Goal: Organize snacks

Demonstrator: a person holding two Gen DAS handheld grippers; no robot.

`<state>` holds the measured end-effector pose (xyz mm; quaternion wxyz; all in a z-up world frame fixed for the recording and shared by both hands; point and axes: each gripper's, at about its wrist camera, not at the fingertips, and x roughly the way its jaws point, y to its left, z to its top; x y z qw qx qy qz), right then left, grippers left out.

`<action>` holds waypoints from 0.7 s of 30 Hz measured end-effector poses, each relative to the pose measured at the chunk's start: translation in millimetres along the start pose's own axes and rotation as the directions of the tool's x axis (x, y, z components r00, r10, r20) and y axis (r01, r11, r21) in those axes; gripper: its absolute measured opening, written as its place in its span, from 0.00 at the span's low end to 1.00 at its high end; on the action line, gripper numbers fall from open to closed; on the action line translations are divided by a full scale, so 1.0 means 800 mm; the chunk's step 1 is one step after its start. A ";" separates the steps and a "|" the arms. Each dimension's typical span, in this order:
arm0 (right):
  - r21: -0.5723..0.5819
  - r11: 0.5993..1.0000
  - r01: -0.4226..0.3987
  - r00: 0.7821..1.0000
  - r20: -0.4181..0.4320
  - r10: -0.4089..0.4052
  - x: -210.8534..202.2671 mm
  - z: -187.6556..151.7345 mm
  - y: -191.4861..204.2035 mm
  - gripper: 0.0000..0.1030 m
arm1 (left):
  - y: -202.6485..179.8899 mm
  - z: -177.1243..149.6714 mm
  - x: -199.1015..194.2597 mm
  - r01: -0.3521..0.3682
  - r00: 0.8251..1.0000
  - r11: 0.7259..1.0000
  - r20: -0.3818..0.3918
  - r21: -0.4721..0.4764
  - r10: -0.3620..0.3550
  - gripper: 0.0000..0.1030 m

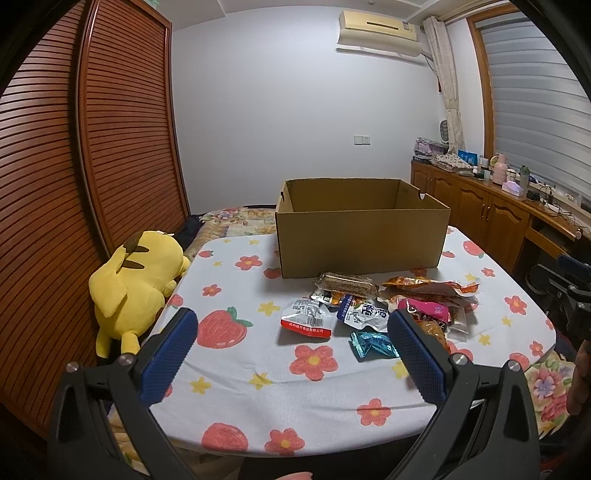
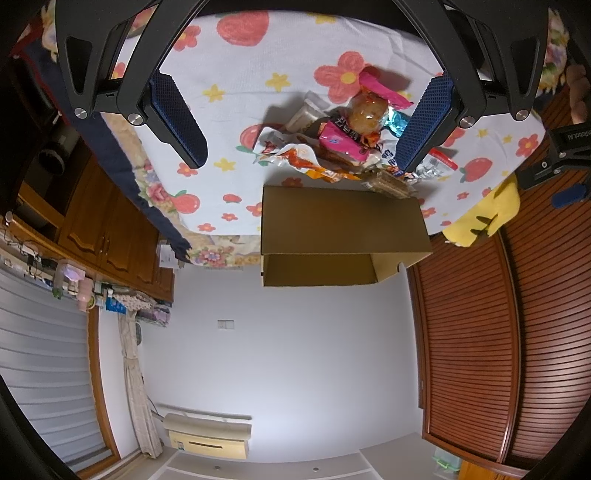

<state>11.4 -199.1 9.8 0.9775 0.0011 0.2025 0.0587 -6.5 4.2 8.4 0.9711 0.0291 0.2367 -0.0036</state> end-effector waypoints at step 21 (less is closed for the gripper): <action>-0.003 1.000 0.002 1.000 0.006 -0.002 -0.004 0.004 0.004 1.00 | 0.001 0.007 -0.007 0.006 1.000 1.000 0.013 -0.001 -0.006 1.00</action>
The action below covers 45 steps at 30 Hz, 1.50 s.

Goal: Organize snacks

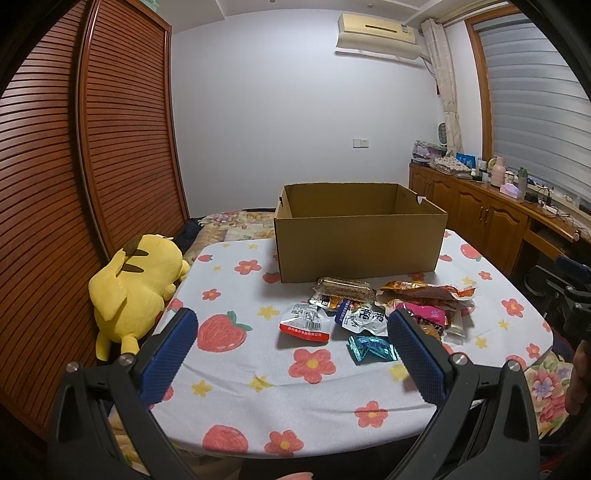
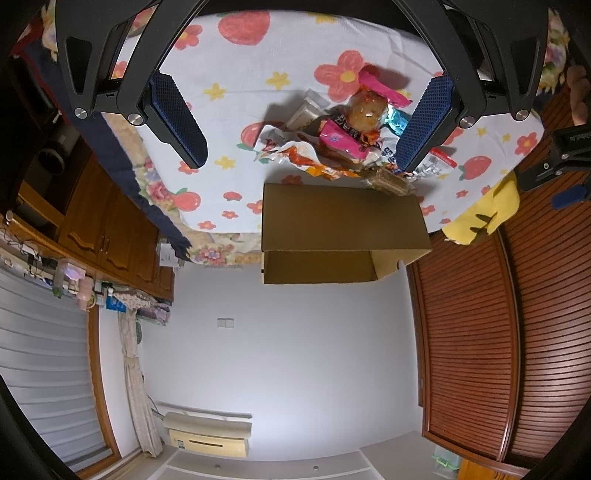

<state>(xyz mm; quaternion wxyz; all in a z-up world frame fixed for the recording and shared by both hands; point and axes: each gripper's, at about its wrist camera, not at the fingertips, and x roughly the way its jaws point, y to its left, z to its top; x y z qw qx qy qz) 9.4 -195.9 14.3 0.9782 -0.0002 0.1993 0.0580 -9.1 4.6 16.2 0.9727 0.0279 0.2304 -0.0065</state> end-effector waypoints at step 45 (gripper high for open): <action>-0.062 0.984 -0.169 0.964 -0.219 0.152 0.107 -0.035 -0.017 0.96 | 0.017 -0.038 0.122 0.115 0.973 0.993 -0.197 -0.021 -0.117 1.00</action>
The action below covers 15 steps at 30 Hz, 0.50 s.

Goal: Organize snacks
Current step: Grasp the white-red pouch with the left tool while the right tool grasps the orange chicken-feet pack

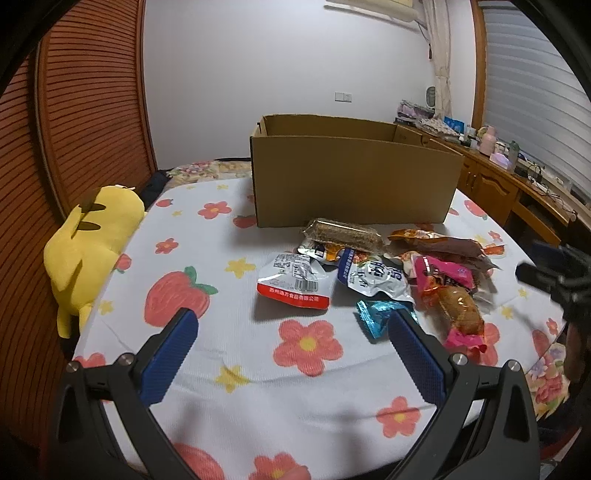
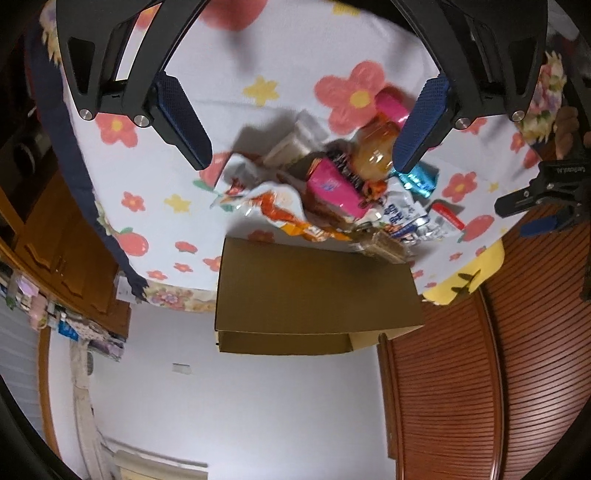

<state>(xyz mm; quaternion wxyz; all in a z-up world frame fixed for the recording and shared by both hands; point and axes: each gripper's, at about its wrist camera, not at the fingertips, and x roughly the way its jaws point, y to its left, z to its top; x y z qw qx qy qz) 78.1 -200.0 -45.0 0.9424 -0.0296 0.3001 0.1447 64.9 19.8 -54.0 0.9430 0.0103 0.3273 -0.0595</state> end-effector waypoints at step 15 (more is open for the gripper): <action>-0.116 0.983 -0.141 0.970 -0.216 0.114 0.104 0.063 -0.030 0.71 | 0.028 0.012 0.067 0.058 0.992 0.998 -0.108 -0.021 -0.060 0.98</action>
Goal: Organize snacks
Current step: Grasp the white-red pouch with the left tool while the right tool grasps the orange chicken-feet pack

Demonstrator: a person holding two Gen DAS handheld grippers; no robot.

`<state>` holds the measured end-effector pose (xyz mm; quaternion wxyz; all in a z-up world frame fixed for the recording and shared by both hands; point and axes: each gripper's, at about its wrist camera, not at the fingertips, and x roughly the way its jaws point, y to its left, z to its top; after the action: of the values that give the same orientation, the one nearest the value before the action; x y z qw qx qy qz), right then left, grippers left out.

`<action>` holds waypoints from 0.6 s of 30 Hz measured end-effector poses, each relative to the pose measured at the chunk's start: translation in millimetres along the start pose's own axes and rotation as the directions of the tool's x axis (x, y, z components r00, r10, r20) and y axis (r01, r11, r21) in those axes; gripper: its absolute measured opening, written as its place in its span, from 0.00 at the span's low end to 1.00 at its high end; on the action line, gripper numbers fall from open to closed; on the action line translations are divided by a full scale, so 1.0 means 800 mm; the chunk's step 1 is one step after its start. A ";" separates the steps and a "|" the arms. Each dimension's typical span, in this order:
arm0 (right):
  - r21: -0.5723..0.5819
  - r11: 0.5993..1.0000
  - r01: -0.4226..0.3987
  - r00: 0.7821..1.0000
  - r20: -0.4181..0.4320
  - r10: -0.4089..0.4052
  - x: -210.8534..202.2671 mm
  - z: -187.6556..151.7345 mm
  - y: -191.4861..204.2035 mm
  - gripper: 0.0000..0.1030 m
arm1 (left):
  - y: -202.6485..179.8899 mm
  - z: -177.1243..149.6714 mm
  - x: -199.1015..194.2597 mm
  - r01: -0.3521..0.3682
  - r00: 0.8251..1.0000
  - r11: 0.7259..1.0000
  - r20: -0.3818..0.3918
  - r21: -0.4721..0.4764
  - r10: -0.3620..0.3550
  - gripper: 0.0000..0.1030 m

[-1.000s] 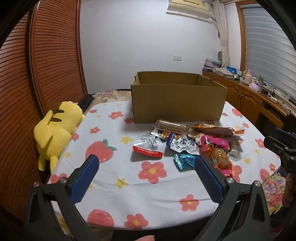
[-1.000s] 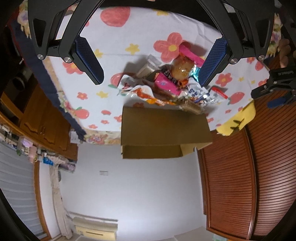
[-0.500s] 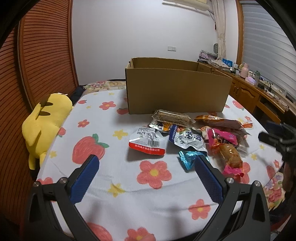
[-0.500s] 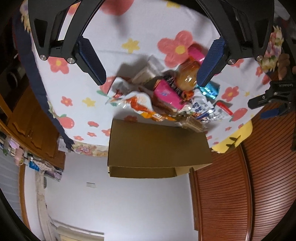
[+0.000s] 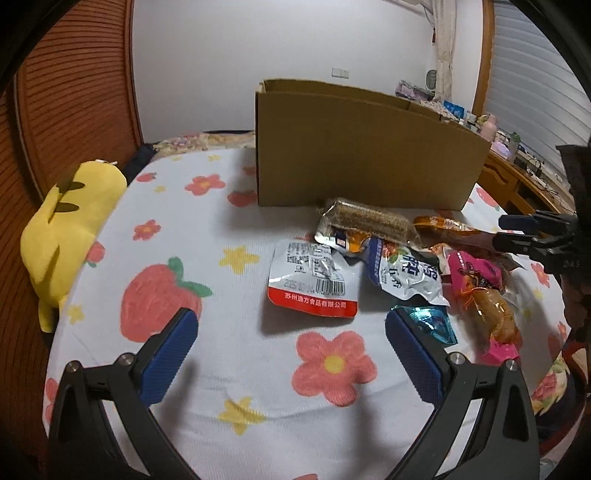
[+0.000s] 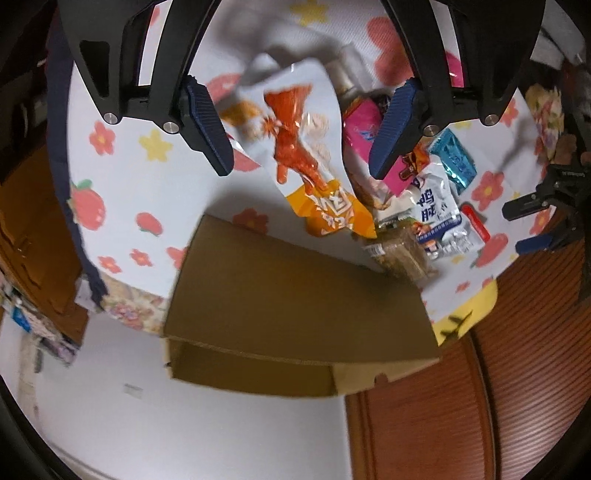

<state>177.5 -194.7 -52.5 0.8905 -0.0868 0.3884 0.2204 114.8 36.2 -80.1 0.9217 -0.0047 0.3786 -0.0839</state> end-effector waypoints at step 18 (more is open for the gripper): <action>-0.034 0.995 -0.090 0.986 -0.143 0.085 0.049 0.019 -0.010 0.32 | 0.009 0.056 0.049 0.110 0.987 0.994 -0.114 -0.014 -0.111 0.86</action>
<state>214.3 -184.2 -70.7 0.8483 -0.1029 0.4494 0.2602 175.0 34.7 -76.0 0.8923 -0.0242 0.4304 -0.1337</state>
